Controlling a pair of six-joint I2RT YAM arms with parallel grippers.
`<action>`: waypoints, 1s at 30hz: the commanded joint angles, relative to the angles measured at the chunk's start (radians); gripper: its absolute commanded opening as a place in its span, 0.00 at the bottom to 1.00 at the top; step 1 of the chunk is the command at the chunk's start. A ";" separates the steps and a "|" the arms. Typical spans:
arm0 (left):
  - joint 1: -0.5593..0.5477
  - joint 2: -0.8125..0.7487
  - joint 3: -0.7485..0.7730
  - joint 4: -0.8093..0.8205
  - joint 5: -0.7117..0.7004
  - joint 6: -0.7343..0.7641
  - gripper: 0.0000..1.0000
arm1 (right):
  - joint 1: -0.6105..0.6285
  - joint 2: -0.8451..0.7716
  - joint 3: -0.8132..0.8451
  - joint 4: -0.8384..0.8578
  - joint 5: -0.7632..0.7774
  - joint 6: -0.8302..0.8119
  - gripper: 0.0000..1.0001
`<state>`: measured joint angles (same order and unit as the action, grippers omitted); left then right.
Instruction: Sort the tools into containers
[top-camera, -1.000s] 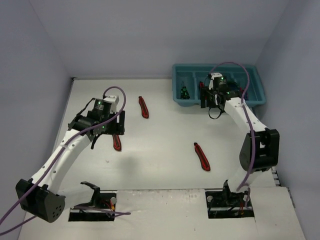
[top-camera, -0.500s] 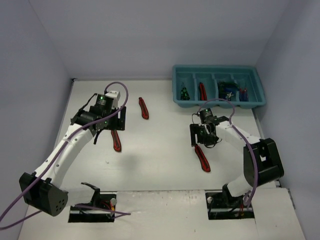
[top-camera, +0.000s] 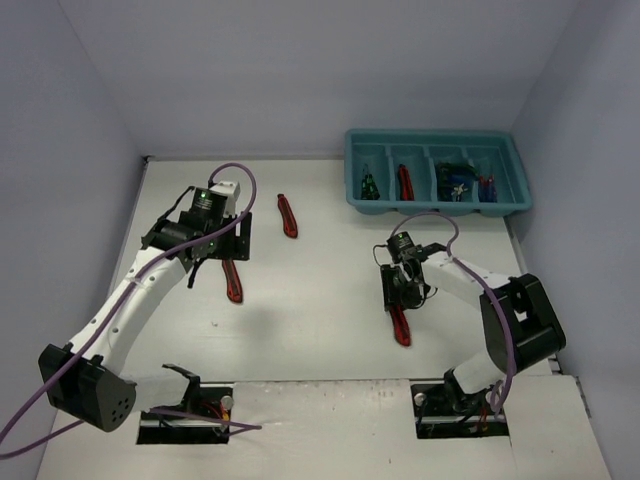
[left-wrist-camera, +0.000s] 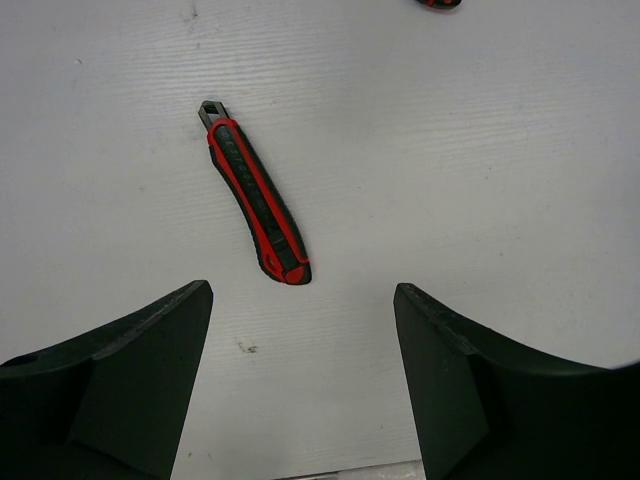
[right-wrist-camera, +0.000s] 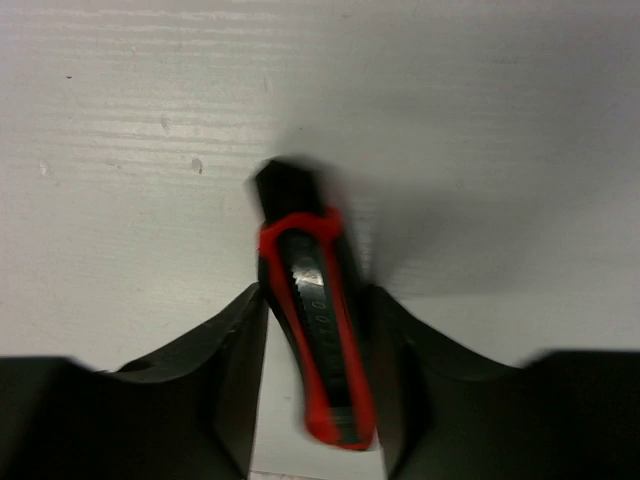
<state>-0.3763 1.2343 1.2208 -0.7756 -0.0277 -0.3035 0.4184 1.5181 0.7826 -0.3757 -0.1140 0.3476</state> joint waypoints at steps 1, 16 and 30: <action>0.008 -0.019 0.009 0.018 -0.025 -0.004 0.70 | 0.043 0.023 0.024 -0.015 0.032 0.026 0.21; 0.010 -0.039 -0.022 0.018 -0.021 -0.048 0.70 | -0.126 0.226 0.863 -0.058 0.087 -0.139 0.00; 0.037 0.012 -0.091 0.017 -0.033 -0.151 0.70 | -0.336 0.898 1.712 -0.053 0.109 -0.200 0.13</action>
<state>-0.3539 1.2221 1.1197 -0.7761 -0.0507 -0.4118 0.1004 2.3093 2.3584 -0.4399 -0.0186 0.1703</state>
